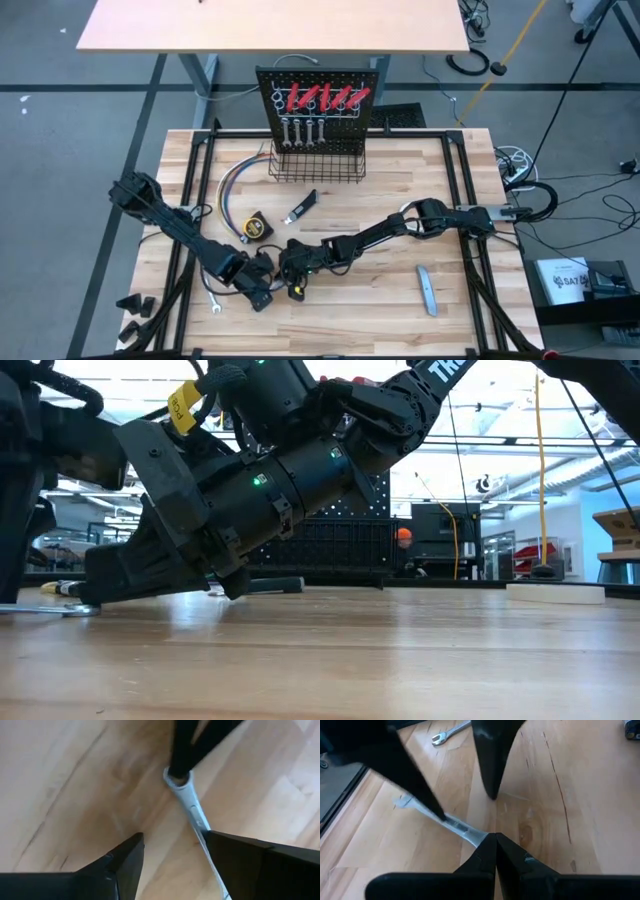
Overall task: Hang tools onto peg board
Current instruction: Hang the right wrench on the peg board
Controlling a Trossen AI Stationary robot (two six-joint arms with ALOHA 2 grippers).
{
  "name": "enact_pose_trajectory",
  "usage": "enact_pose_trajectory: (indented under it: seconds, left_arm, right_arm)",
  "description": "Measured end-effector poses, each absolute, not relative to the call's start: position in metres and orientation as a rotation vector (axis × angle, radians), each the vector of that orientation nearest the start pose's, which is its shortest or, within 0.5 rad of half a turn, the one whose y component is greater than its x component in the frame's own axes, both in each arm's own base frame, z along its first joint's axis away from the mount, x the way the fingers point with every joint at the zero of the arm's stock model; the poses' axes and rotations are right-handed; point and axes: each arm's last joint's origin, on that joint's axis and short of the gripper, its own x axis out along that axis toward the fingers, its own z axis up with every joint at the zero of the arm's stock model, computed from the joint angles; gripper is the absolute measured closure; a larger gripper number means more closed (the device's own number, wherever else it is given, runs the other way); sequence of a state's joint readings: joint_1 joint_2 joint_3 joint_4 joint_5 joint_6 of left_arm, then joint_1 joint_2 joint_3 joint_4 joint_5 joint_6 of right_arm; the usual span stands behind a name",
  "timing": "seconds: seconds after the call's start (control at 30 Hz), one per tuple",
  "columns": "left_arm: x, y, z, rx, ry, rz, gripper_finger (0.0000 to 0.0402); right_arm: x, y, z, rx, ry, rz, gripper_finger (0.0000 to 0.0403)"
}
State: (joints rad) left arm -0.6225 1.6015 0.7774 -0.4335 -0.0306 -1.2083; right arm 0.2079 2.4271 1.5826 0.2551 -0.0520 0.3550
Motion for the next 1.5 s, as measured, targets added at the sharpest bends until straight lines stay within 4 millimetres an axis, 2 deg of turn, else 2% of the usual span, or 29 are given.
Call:
enact_pose_trajectory:
  seconds: [0.2,0.4,0.53,0.67,1.37,1.5]
  left_arm:
    - [0.227,-0.163,0.131,-0.608,1.329,0.247,0.0178]
    - [0.229,-0.159,0.150,-0.536,1.337,0.221,0.0178]
    - [0.233,-0.155,0.166,-0.552,1.270,0.204,0.0178]
    - [0.235,-0.156,0.169,-0.565,1.252,0.200,0.0178]
    - [0.234,-0.165,0.131,-0.557,1.380,0.365,0.0179]
    - [0.233,-0.165,0.131,-0.553,1.394,0.376,0.0199]
  right_arm:
    - [0.497,0.104,0.080,0.300,0.626,0.146,0.0403]
    - [0.496,0.104,0.079,0.300,0.629,0.145,0.0403]
    - [0.496,0.103,0.079,0.304,0.631,0.133,0.0403]
    - [0.496,0.102,0.079,0.317,0.642,0.124,0.0403]
    - [0.496,0.101,0.078,0.324,0.646,0.123,0.0403]
    - [0.496,0.101,0.078,0.323,0.646,0.120,0.0403]
